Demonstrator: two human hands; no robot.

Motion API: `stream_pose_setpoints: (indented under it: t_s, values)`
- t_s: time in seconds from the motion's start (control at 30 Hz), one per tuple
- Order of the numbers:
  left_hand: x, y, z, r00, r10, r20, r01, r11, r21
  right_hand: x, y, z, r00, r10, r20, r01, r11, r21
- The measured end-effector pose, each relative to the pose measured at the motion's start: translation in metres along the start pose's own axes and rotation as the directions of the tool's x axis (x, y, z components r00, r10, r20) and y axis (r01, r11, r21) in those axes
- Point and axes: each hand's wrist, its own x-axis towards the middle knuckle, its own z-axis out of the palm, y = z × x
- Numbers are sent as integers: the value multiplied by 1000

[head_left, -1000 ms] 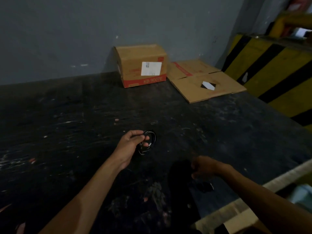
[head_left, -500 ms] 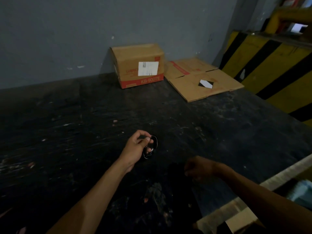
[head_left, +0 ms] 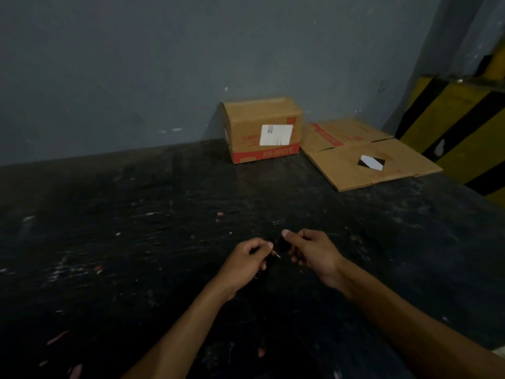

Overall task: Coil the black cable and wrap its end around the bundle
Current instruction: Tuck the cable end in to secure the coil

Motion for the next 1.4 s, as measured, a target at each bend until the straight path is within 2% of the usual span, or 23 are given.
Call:
stream_pose_setpoints:
  t_s: [0.1, 0.2, 0.37, 0.5, 0.57, 0.63, 0.7, 0.77, 0.93, 1.03, 1.13, 1.33, 1.4]
  values:
    - [-4, 0, -4, 1000, 14, 7, -14, 1000, 10, 3, 0, 5, 1000, 8, -27, -7, 999, 44]
    - [-5, -1, -4, 1000, 25, -9, -25, 1000, -19, 4, 2, 9, 999, -26, -41, 26, 1000, 15]
    - [-4, 2, -3, 998, -22, -64, 14, 992, -124, 6, 7, 15, 986, -137, -92, 121, 980, -157]
    - [-3, 3, -3, 998, -3, -60, -3, 995, -102, 4, 8, 16, 981, -165, -98, 141, 967, -212]
    - [-2, 4, -4, 997, -29, -77, 19, 993, -116, 3, 8, 16, 968, -230, -102, 193, 939, -284]
    - [-3, 7, -5, 996, -58, -63, 46, 982, -181, 0, 9, 15, 922, -381, -74, 327, 866, -379]
    - [-5, 10, -6, 996, -85, -29, 73, 954, -292, -3, 10, 14, 842, -539, 17, 496, 762, -416]
    - [-5, 12, -7, 995, -99, -9, 88, 917, -390, -7, 8, 16, 764, -637, 102, 613, 668, -422]
    - [-4, 15, -16, 988, -138, 67, 153, 876, -458, -10, 6, 16, 668, -721, 183, 715, 555, -424]
    - [-3, 16, -19, 985, -162, 49, 166, 865, -474, -10, 6, 13, 582, -785, 212, 778, 462, -426]
    - [-3, 15, -20, 977, -211, 14, 193, 861, -470, -9, 3, 12, 552, -785, 280, 800, 405, -441]
    - [0, 9, -27, 955, -284, -83, 232, 894, -383, -10, -3, 15, 548, -787, 284, 823, 445, -353]
    - [3, 6, -31, 948, -300, -107, 249, 907, -340, -12, -3, 17, 631, -729, 267, 774, 568, -278]
